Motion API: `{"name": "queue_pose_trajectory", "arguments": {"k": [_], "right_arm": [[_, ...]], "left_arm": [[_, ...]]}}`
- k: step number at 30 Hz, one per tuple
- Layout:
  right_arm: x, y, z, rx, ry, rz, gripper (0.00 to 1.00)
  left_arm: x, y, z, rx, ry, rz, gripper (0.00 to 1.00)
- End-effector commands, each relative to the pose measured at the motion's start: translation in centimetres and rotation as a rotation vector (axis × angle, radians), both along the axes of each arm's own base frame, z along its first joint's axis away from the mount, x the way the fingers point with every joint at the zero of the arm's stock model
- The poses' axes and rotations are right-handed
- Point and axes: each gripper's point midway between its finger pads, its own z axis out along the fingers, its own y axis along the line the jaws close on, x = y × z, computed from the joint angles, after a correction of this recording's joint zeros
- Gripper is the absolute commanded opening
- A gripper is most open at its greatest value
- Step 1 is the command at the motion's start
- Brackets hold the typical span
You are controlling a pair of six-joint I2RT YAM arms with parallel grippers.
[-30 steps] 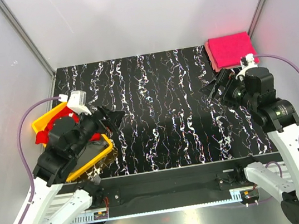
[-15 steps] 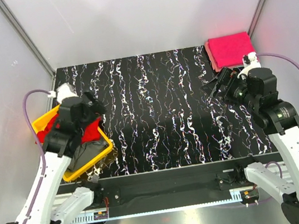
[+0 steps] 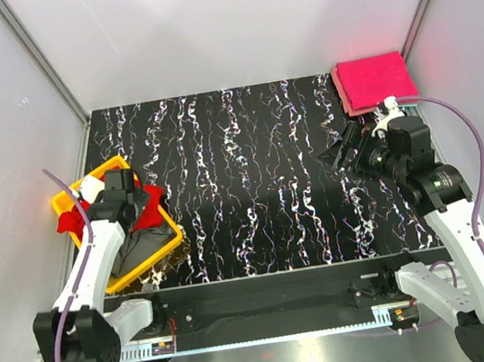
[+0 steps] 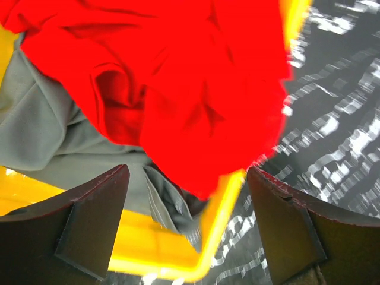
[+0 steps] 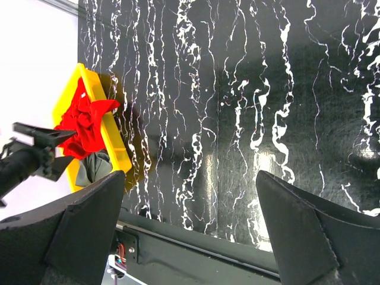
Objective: Fold and stack the t-shirts
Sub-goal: Grab the tshirt from the pile
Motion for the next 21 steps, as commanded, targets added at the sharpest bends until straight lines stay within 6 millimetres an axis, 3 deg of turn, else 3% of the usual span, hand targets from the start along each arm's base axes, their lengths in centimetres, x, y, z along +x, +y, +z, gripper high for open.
{"name": "queue_pose_trajectory", "arguments": {"k": [1, 5, 7, 11, 12, 13, 14, 15, 17, 18, 20, 21], "right_arm": [[0.0, 0.2, 1.6, -0.012, -0.088, 0.038, 1.00], [0.2, 0.0, 1.7, -0.030, -0.083, 0.028, 1.00], [0.1, -0.2, 1.7, -0.036, -0.077, 0.023, 1.00], [0.0, -0.4, 2.0, -0.039, -0.090, 0.015, 1.00], [0.0, -0.4, 2.0, -0.040, -0.092, 0.017, 1.00], [-0.1, -0.3, 2.2, -0.035, -0.095, 0.020, 1.00], [-0.1, -0.2, 2.4, -0.029, -0.101, 0.024, 1.00], [-0.1, -0.2, 2.5, -0.027, -0.101, 0.022, 1.00], [-0.2, -0.1, 2.9, -0.018, -0.108, 0.022, 1.00], [-0.3, -0.1, 3.1, -0.014, -0.113, 0.024, 1.00], [-0.3, 0.1, 3.5, 0.001, -0.116, 0.026, 1.00], [-0.3, 0.2, 3.8, 0.010, -0.129, 0.028, 1.00]], "left_arm": [[2.5, 2.0, -0.1, 0.022, -0.094, 0.129, 0.84], [4.7, 2.2, -0.1, 0.016, -0.121, 0.151, 0.81], [4.9, 2.3, -1.3, 0.016, -0.063, 0.162, 0.80], [4.9, 2.5, -3.3, 0.023, -0.016, 0.178, 0.69], [4.9, 2.6, -3.6, 0.030, -0.008, 0.180, 0.63], [5.0, 2.8, -3.4, 0.036, -0.007, 0.185, 0.47], [5.0, 2.8, -3.1, 0.043, -0.008, 0.176, 0.11], [5.3, 2.9, -2.2, 0.048, -0.030, 0.168, 0.00], [6.7, 2.8, 1.0, 0.064, -0.092, 0.119, 0.00], [7.9, 2.6, 5.0, 0.064, -0.192, 0.096, 0.00], [9.2, 1.5, 10.2, 0.065, -0.314, -0.003, 0.00], [9.6, 0.8, 15.6, 0.063, -0.458, -0.044, 0.00]]}}
